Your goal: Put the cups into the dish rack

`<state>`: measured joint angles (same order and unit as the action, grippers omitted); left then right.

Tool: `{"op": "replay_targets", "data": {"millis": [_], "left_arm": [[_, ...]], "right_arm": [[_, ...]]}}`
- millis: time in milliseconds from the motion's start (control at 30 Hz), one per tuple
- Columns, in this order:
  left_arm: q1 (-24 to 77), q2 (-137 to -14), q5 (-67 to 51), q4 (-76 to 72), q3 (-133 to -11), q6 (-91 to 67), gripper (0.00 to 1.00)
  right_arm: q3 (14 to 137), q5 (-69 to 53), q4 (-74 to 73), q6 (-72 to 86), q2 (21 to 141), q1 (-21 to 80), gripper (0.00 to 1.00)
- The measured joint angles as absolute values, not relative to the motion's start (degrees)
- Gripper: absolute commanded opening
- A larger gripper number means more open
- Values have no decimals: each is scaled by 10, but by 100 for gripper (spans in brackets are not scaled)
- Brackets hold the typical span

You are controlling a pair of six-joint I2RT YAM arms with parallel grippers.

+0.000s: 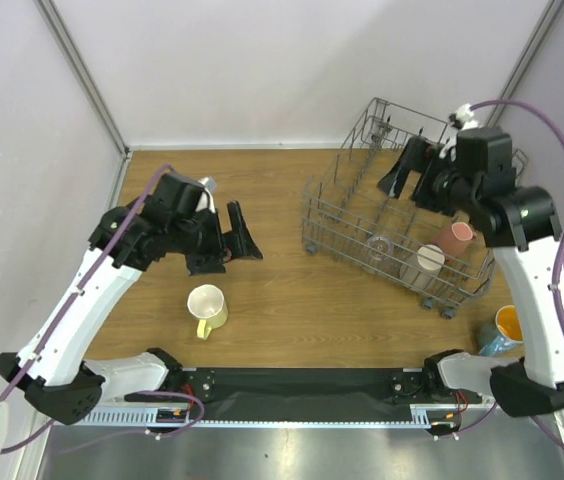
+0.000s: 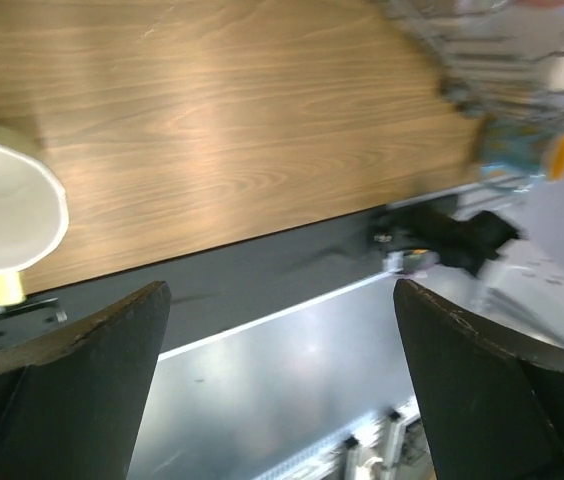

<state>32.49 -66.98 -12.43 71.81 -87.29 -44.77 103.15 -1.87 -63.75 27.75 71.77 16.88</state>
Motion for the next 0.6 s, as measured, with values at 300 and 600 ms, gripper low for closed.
{"op": "replay_targets", "data": {"millis": [300,600], "left_arm": [[432,-666,48,739,-751,-533,100],[439,-695,123,736,-681,-565,100]], "right_arm": [[919,-51,-598,323,667,287,100],[877,-73,-631,336,594,267,100]]}}
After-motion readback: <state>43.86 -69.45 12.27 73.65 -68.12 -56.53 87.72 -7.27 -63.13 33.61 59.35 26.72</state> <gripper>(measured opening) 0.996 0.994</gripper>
